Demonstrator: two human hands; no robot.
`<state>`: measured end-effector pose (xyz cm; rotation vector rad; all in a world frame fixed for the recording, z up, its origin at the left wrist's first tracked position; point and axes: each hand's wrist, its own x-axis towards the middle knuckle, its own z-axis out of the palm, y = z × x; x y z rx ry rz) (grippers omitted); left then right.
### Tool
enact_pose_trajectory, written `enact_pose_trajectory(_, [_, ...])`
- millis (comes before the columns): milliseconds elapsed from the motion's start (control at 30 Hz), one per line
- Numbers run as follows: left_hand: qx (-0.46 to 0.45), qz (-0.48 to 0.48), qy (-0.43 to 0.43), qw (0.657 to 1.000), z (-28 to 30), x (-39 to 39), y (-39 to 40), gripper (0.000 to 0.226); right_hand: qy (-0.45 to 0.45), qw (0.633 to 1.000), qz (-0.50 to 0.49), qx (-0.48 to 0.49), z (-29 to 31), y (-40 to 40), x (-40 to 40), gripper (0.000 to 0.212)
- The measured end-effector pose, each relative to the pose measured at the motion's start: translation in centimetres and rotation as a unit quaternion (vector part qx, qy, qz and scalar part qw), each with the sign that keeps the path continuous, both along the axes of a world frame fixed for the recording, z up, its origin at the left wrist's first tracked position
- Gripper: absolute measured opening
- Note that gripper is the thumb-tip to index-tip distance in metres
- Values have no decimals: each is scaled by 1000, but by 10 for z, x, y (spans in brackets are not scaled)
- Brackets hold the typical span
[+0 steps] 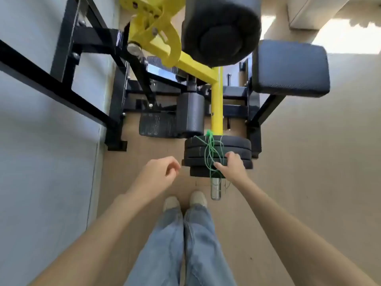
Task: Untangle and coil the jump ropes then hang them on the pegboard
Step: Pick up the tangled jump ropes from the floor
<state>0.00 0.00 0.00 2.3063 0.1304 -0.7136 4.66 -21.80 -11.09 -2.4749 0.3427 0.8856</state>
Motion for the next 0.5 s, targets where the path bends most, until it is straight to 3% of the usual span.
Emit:
enact_pose_trajectory(67, [1,23,35,999,-35,0,4,17,-12,998,-15,-51,-38,11,12,70])
enact_pose_trajectory(133, [4,37,62,997,-63,-2,7,16,-21,993,-51,-102,-64,22,22,78])
enact_pose_trajectory(233, [6,37,66,997,-89,1,4,14,-40,986,31,-162,-80,41,25,47])
enact_pose_trajectory(300, [5,29,38,999,-91,10,1,21,-41,990,76,-112,-64,58,23,27])
enact_pose_trajectory(433, [37,-141,12,989,-67,30,-1,86,-24,985,125,116,26,79,-4,14])
enact_pose_trajectory(500, [44,-227,-7,973,-46,37,-2,80,-86,965,132,210,81,68,-20,8])
